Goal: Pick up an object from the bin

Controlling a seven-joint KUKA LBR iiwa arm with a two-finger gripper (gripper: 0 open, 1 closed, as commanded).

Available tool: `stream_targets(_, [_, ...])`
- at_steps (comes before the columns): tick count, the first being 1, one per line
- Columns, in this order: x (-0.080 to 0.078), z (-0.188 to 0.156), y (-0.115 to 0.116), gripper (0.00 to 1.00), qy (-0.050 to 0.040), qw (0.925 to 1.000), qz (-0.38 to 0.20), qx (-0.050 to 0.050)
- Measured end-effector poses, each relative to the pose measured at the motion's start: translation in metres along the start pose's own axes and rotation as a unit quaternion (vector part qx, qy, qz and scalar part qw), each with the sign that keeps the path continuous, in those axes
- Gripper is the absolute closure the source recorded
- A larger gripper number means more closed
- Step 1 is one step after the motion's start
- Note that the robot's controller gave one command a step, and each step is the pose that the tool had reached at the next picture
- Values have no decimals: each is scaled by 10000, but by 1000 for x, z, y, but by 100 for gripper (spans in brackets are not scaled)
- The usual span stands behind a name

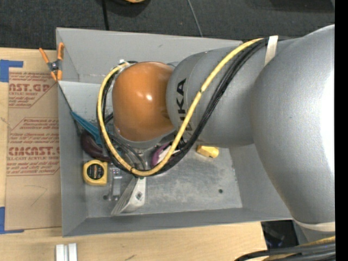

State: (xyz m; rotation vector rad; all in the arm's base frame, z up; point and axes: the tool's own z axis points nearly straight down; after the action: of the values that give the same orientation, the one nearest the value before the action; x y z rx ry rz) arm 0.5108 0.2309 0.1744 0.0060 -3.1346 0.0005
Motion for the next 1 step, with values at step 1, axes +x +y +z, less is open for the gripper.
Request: stream_targets(1, [-2,-5,-1,0,-38,10000,14,-10])
